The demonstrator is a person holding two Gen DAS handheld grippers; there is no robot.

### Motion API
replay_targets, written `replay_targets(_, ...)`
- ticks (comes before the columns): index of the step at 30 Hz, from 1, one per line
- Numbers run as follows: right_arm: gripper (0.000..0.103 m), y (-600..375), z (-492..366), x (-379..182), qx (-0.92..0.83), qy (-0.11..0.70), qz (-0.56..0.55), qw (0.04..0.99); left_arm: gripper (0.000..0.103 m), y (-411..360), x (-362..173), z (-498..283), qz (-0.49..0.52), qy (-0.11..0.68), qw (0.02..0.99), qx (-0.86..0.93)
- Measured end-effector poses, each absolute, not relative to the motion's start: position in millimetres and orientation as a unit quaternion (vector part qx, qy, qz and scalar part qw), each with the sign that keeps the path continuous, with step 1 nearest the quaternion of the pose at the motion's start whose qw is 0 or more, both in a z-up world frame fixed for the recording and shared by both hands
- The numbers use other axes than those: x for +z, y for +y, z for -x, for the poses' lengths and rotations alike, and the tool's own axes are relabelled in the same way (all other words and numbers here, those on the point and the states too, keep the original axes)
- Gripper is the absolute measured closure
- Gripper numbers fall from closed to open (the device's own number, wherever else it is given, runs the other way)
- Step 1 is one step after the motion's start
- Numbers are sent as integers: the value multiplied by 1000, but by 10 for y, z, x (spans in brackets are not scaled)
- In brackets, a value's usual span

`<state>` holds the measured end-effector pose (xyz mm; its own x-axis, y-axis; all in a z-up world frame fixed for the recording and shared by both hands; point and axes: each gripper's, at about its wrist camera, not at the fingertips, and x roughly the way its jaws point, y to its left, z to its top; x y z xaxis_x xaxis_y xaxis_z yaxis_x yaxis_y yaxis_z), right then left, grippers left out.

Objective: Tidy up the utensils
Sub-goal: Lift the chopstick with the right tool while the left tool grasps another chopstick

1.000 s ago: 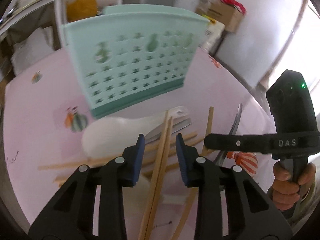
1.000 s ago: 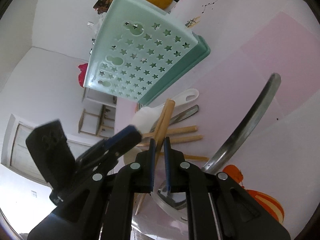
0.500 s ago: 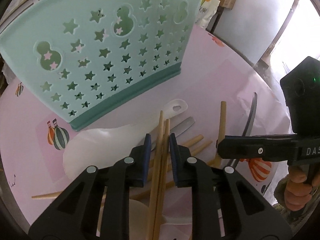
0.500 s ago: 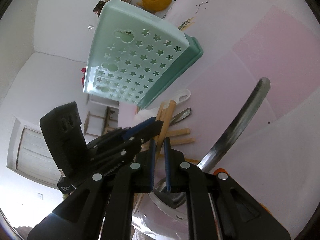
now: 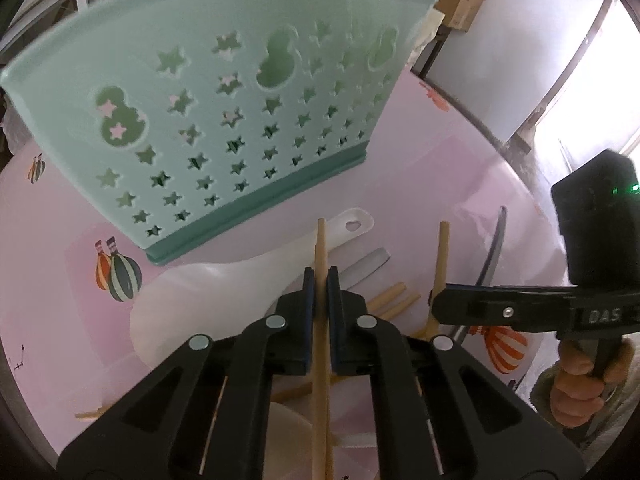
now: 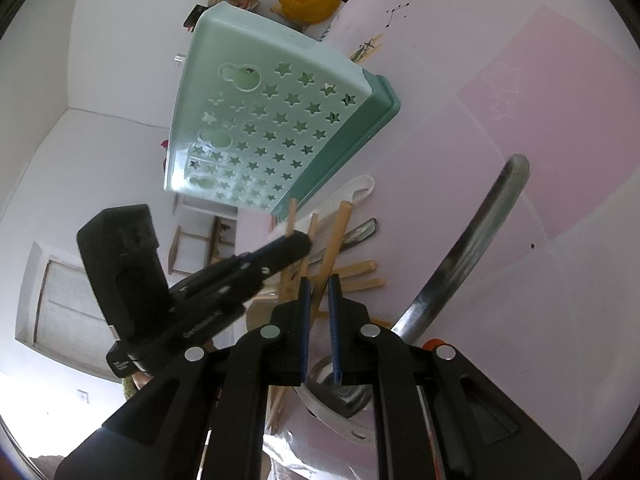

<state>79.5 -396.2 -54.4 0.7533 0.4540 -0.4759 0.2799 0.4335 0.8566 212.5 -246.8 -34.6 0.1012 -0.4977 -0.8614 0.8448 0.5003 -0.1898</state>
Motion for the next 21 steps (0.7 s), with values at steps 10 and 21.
replay_targets(10,95,-3928,-793,-473,58,341,-527,776,98,-2137,58,-2168,-144,444,749,-469)
replay_targets(21,97,-3841,-731,-32,99,308,-501,803,98,-1097,1022,-1981,-57,356,831,-423)
